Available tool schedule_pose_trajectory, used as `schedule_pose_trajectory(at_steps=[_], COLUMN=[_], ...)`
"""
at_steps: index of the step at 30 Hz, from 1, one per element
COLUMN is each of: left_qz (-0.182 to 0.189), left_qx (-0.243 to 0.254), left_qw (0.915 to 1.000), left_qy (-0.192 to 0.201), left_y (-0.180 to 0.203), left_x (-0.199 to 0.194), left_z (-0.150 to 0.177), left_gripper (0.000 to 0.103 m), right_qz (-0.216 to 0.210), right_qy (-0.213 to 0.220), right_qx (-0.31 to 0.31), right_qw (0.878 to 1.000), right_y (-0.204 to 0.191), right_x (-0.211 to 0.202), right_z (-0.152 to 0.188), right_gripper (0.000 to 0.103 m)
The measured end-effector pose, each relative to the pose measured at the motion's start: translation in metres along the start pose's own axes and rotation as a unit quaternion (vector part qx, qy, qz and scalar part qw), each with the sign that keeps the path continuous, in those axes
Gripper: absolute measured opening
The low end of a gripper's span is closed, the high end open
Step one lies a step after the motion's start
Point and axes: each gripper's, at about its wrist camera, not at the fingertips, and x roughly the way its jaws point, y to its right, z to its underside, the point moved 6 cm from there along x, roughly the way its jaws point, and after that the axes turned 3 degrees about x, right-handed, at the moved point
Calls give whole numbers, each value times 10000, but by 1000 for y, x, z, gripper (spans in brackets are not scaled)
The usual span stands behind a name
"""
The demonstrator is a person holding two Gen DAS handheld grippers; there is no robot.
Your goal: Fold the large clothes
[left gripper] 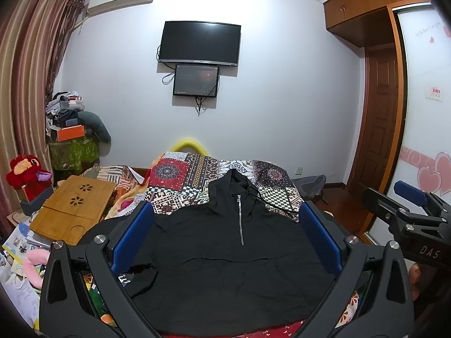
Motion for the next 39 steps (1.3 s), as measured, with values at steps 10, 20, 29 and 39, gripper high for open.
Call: schedule_pose_trajectory(at_steps=[10,20,29,39], left_qz=[16,12,8,11], left_qx=[36,42,35,15], left_qw=[10000,10000,10000,10000], left_qy=[-3,-9,-29,-52], left_y=[0,0,1,0], left_x=[1,1,1,2], left_z=[1,2,3,4], left_gripper=[103,103,103,103], right_qz=[-15,-16,-9,-7], right_qy=[-18,-21,-32,-39], right_qx=[9,6,4,-8], right_qw=[10000,10000,10000,10000], right_y=[0,-1,-2,-3], right_x=[-1,-2,-2,-2], right_z=[1,0,0,1], right_gripper=[103,103,103,103])
